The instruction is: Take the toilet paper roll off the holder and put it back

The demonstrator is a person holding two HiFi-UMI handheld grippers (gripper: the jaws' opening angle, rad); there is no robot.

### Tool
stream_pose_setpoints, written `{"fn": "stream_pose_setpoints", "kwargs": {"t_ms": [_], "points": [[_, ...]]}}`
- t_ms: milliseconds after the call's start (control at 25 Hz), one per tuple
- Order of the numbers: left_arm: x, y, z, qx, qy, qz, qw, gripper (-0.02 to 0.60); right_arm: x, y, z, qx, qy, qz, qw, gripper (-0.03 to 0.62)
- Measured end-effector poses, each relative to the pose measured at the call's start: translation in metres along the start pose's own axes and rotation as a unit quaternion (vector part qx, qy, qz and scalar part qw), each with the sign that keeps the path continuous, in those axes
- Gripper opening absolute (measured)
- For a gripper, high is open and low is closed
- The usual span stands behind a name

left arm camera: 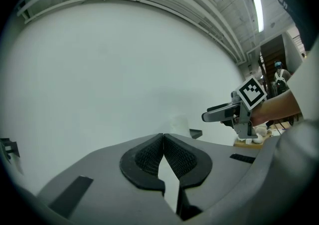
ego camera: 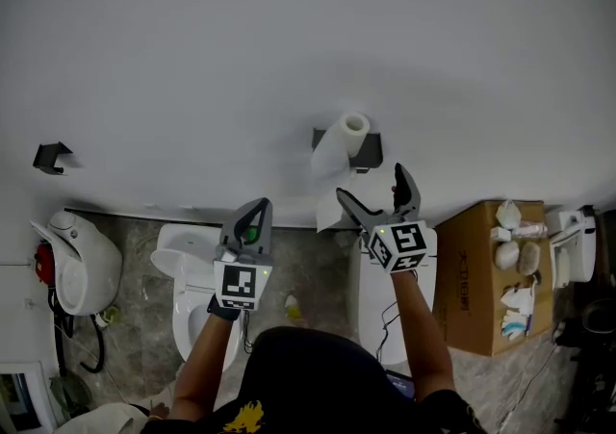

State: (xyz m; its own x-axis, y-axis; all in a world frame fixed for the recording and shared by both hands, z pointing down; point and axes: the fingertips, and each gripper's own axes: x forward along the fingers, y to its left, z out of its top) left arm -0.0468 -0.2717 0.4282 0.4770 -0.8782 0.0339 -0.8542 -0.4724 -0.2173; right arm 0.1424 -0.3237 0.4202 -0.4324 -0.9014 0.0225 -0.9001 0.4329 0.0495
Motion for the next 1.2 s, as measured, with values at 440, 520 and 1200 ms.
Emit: {"fn": "stream_pose_setpoints", "kwargs": {"t_ms": [440,520,1200], "points": [[0.004,0.017,-0.008,-0.005,0.004,0.008,0.9999,0.018,0.055,-0.014,-0.004,-0.005,0.011,0.0,1.0,0.56],[0.004,0.019,-0.007,-0.006,0.004,0.008,0.9999,0.018,0.063,-0.015,-0.005,-0.006,0.012,0.0,1.0,0.56],[-0.004,0.029,-0.011,-0.01,0.006,0.011,0.9999,0.018,0.114,-0.025,-0.024,0.002,0.051,-0.004,0.999,0.489]]}}
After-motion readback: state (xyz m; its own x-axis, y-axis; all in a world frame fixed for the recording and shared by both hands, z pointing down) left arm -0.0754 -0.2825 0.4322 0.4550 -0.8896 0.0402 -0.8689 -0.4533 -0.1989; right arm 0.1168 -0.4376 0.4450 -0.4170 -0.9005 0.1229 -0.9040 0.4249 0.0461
